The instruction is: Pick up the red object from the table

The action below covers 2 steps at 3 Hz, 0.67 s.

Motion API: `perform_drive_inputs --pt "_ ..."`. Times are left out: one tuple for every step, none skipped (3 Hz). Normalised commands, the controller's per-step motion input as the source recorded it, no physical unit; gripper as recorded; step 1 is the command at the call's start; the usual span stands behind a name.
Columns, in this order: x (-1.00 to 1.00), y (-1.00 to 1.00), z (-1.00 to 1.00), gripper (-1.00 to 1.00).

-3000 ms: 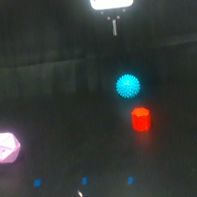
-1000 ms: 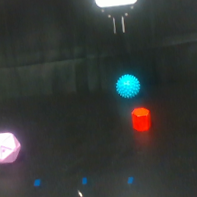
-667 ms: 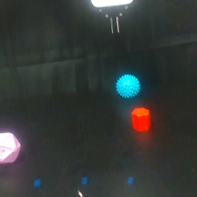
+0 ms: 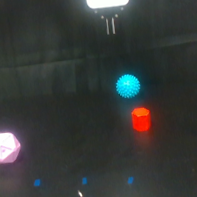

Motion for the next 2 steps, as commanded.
perform_drive_inputs --pt "-0.27 -0.11 0.64 -0.41" --pt "-0.49 0.37 0.51 0.73"
